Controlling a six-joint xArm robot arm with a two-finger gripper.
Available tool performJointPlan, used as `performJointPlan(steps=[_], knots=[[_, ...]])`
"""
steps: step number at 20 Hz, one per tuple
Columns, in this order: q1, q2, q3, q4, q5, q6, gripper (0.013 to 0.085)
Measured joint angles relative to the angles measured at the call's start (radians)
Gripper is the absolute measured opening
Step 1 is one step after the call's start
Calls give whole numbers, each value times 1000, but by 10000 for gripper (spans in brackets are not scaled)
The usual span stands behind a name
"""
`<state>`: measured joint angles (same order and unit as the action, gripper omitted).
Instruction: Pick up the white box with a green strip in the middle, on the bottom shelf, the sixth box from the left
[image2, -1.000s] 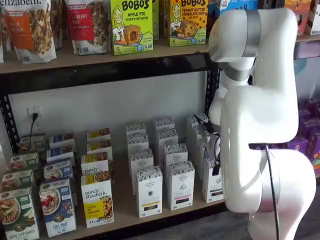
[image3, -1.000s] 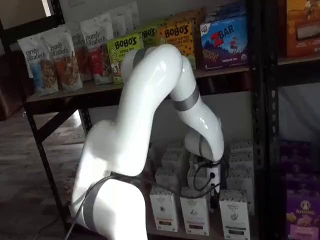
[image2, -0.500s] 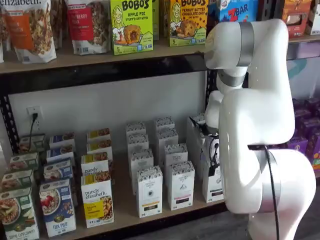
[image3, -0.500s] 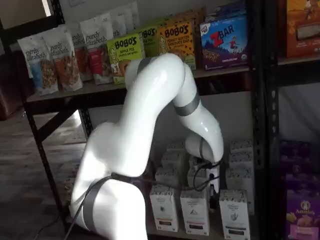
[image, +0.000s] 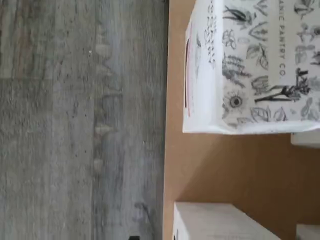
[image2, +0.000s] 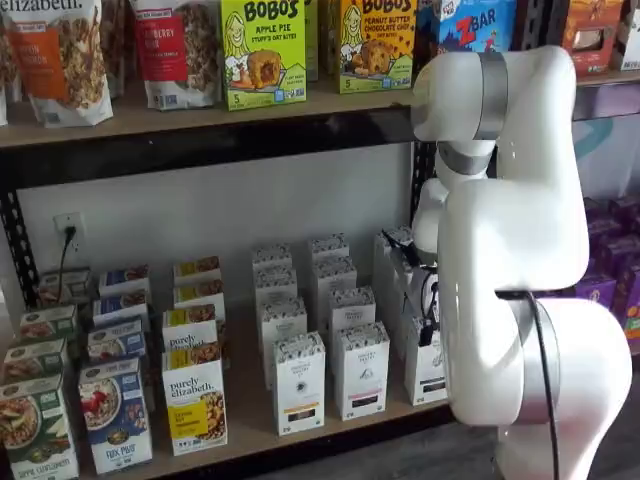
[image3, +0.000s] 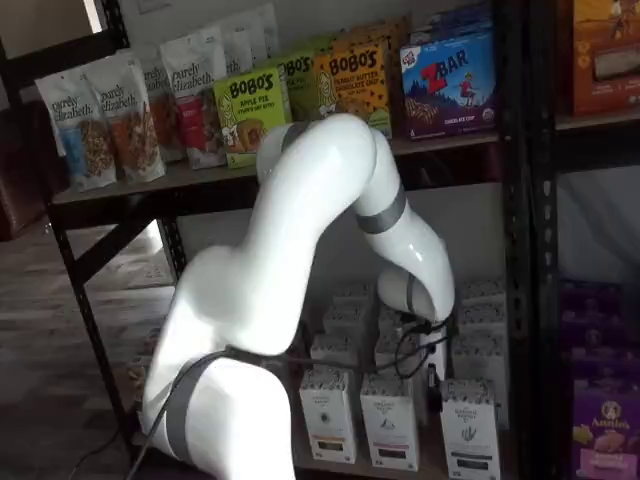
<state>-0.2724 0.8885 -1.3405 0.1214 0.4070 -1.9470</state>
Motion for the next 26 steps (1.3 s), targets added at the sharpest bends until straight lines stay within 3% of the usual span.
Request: performJointPlan(steps=[12,18,22,26], knots=[[-17,59,-69,-58,-7,35,850],[-24,105,-113,-140,-18,101,850],[-26,135,-145,-235,-6,185,850],[-23,154,-159,-261,-7,212,850]])
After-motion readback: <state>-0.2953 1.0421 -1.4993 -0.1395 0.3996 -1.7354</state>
